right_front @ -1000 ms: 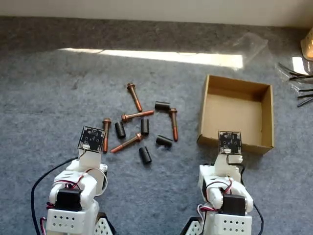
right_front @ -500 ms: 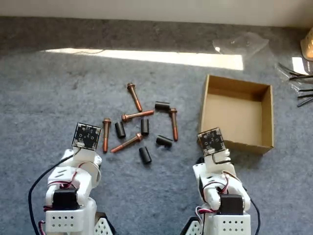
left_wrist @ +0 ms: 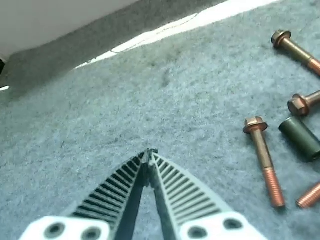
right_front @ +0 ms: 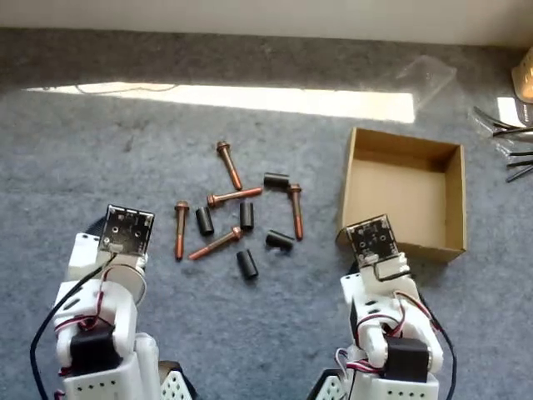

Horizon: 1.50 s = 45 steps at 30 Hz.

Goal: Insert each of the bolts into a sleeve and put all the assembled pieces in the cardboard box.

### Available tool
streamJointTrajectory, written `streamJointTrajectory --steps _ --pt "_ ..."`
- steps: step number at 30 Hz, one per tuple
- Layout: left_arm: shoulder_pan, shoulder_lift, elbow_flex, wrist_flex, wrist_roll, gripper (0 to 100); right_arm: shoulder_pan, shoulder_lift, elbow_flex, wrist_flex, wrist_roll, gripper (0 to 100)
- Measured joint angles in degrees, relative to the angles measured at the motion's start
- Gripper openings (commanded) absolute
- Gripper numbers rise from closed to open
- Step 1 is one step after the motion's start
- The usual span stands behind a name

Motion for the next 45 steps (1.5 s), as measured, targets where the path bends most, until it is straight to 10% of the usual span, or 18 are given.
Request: streamJointTrajectory --steps 18,37,45 --pt "4.3 4.7 -21.5 5.4 -0.1 1 0.0 35.7 -33.7 3.5 0.4 4.3" --pt "11.6 73.3 -60.9 16.3 8.9 1 -10.7 76.1 -50.9 -4.9 -9.5 4.3" --pt "11.7 98.1 -63.4 17.0 16.2 3 -11.2 93.8 -71.3 6.5 -9.8 4.3"
